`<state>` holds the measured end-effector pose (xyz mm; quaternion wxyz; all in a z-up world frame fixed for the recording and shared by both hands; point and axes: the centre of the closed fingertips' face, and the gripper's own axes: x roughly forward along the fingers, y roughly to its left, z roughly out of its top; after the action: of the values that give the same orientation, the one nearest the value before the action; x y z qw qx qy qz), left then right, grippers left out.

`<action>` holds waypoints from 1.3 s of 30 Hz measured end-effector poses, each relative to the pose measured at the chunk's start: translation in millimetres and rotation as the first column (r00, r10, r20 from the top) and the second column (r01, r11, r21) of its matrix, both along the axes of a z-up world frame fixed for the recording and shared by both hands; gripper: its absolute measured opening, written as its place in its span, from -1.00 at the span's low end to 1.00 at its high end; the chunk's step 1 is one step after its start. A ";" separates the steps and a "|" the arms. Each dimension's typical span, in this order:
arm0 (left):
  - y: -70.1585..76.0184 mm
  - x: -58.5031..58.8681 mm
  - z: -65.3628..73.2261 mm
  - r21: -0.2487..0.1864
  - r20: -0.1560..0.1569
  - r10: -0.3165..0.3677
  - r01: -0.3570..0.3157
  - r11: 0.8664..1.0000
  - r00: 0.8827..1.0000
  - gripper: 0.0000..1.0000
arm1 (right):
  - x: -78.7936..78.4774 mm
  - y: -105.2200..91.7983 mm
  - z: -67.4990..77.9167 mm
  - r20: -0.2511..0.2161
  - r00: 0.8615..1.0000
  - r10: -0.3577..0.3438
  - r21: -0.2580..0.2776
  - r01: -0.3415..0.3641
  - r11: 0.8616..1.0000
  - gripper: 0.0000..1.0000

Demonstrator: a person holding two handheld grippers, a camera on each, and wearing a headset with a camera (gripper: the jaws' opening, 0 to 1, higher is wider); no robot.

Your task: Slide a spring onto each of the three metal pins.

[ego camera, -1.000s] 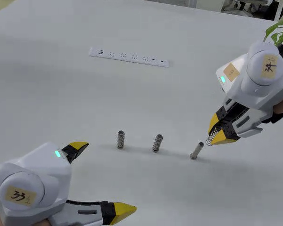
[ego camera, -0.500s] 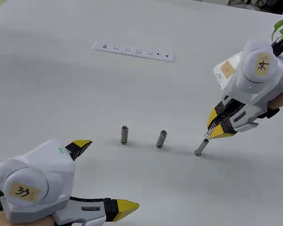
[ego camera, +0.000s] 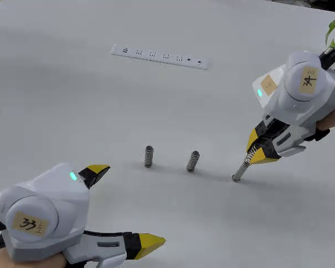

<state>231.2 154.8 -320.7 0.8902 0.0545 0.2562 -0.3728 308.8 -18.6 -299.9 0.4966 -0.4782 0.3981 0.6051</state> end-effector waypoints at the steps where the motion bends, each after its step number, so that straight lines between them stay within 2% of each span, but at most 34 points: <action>1: -0.2 -0.1 0.0 -0.002 0.000 0.000 0.000 1.000 1.000 0.92 | 0.1 -0.2 -0.6 -0.001 1.000 0.000 -0.001 0.000 1.000 -0.86; 39: -3.3 -1.6 -4.9 -0.006 -0.016 -0.007 0.007 1.000 1.000 0.86 | 2.0 -1.3 -4.5 -0.008 1.000 -0.016 0.019 0.016 1.000 -0.86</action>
<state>229.7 151.6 -325.5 0.8870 0.0498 0.2620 -0.3769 310.7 -20.0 -304.5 0.5044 -0.4678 0.3980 0.6070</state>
